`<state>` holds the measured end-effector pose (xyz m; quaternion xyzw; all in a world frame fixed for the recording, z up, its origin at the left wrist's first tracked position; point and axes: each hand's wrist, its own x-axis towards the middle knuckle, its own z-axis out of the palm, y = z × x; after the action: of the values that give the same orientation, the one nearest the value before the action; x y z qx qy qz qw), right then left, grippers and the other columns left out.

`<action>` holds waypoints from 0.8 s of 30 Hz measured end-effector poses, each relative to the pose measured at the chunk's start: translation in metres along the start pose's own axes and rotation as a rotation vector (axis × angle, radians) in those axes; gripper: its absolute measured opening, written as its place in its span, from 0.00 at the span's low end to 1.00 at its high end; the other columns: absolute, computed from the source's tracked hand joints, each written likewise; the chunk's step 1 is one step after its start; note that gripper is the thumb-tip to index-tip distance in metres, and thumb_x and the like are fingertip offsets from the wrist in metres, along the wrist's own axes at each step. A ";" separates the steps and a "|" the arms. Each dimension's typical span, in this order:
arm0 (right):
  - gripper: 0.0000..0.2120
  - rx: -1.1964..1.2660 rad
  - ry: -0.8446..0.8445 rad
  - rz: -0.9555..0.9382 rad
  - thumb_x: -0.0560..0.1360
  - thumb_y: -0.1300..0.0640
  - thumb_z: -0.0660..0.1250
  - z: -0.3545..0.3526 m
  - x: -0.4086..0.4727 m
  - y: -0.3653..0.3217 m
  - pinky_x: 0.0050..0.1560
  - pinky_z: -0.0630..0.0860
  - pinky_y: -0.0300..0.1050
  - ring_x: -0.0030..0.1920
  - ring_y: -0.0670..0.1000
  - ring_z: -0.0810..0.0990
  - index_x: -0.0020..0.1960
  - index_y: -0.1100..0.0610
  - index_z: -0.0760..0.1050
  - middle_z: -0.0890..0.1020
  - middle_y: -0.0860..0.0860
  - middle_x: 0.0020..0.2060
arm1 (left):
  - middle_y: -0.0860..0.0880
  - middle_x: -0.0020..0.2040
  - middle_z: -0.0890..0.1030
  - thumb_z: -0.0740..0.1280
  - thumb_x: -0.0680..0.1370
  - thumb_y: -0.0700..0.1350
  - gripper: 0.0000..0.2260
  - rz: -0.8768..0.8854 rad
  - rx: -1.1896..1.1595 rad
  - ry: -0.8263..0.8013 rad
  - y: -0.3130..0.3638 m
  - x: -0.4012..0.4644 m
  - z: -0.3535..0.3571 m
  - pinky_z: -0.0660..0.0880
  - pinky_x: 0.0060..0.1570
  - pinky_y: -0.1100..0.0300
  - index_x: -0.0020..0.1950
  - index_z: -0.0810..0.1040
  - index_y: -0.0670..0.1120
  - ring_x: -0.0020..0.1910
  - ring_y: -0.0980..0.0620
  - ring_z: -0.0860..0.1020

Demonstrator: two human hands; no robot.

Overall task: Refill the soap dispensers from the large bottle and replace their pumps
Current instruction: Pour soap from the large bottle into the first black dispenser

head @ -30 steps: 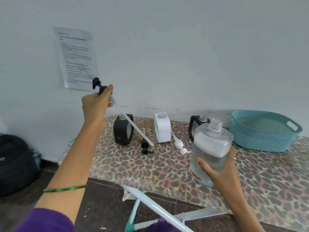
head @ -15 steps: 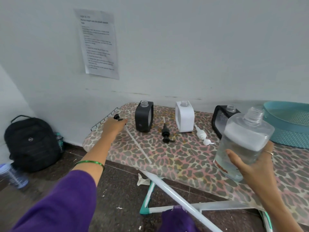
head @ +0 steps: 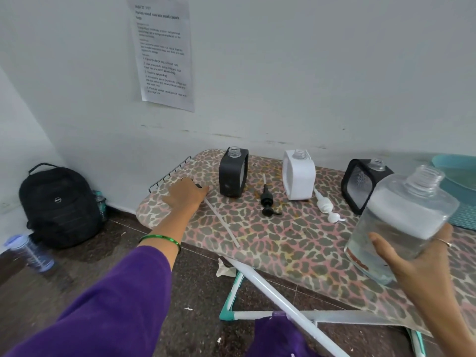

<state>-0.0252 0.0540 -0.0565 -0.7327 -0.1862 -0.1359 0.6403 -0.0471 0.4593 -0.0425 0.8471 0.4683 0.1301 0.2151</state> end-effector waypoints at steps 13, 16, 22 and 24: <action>0.37 -0.020 0.018 0.024 0.54 0.27 0.73 0.000 -0.003 0.001 0.59 0.77 0.49 0.61 0.51 0.76 0.56 0.32 0.59 0.74 0.51 0.62 | 0.43 0.77 0.56 0.76 0.70 0.44 0.49 0.033 -0.529 -0.224 0.036 -0.037 -0.021 0.65 0.68 0.45 0.78 0.44 0.49 0.75 0.41 0.60; 0.37 -0.015 0.020 0.025 0.55 0.28 0.73 0.001 -0.003 -0.001 0.58 0.76 0.46 0.61 0.49 0.76 0.57 0.32 0.60 0.74 0.50 0.62 | 0.47 0.54 0.74 0.76 0.71 0.50 0.36 0.070 -0.567 -0.246 0.054 -0.048 -0.017 0.72 0.48 0.55 0.72 0.61 0.43 0.56 0.45 0.75; 0.34 -0.037 0.025 0.008 0.63 0.48 0.78 0.000 -0.003 0.000 0.59 0.76 0.52 0.60 0.50 0.77 0.61 0.41 0.62 0.75 0.50 0.60 | 0.47 0.43 0.74 0.76 0.70 0.50 0.23 0.214 -0.570 -0.075 0.070 -0.047 0.004 0.68 0.29 0.61 0.54 0.70 0.41 0.40 0.49 0.73; 0.33 -0.034 0.032 0.009 0.62 0.49 0.76 0.001 -0.004 -0.001 0.59 0.76 0.54 0.59 0.50 0.77 0.59 0.41 0.61 0.76 0.47 0.57 | 0.48 0.42 0.74 0.75 0.71 0.45 0.19 0.232 -0.566 -0.023 0.071 -0.048 0.008 0.68 0.29 0.61 0.54 0.69 0.41 0.39 0.49 0.73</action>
<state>-0.0291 0.0549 -0.0574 -0.7422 -0.1703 -0.1478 0.6311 -0.0173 0.3835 -0.0157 0.8028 0.3110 0.2696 0.4314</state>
